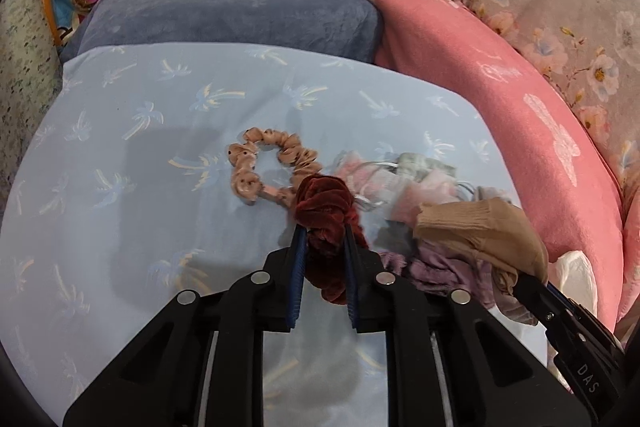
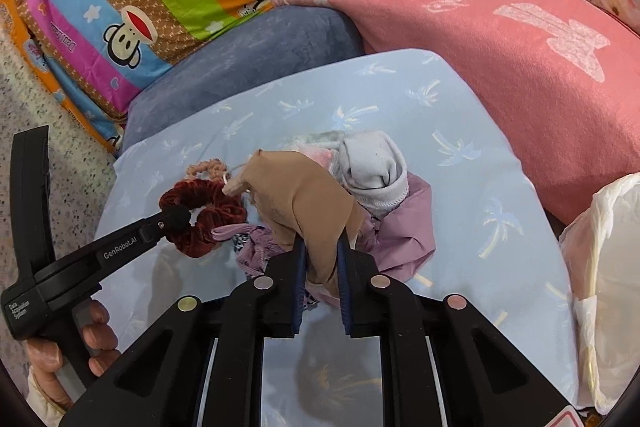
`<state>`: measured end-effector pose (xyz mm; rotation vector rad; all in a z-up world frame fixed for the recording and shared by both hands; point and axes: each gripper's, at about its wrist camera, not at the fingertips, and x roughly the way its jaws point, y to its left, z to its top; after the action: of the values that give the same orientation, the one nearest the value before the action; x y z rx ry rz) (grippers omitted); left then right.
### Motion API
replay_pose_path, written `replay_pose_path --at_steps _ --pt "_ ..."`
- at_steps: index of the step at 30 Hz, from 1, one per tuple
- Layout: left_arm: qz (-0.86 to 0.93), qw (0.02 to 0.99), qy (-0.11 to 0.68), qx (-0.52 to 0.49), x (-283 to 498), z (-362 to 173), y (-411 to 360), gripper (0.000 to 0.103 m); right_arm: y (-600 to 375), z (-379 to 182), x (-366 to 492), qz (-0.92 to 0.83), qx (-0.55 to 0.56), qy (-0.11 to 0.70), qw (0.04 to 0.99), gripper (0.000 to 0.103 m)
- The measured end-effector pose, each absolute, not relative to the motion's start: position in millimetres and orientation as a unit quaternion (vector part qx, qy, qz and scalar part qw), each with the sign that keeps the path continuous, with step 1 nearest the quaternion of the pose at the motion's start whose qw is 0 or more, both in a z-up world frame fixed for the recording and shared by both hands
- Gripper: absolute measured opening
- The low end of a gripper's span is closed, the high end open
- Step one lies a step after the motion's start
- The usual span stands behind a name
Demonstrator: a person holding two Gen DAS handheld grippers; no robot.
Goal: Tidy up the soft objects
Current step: 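Grasp the dark red scrunchie with the left gripper while the right gripper grasps the tan stocking, then carry the scrunchie and stocking over the white bin and open both grippers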
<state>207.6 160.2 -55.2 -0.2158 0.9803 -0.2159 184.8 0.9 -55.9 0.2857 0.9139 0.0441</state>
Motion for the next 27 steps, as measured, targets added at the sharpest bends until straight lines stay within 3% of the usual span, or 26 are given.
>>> replay_pose_path --at_steps 15,27 --pt "-0.170 0.888 0.420 -0.076 162.3 0.3 104.3 0.017 -33.5 4.0 128.1 0.009 0.155 0.377 0.913 0.013" --pt "-0.226 0.886 0.404 -0.034 128.6 18.1 40.2 0.017 -88.1 21.7 82.9 -0.030 0.176 0.348 0.920 0.013"
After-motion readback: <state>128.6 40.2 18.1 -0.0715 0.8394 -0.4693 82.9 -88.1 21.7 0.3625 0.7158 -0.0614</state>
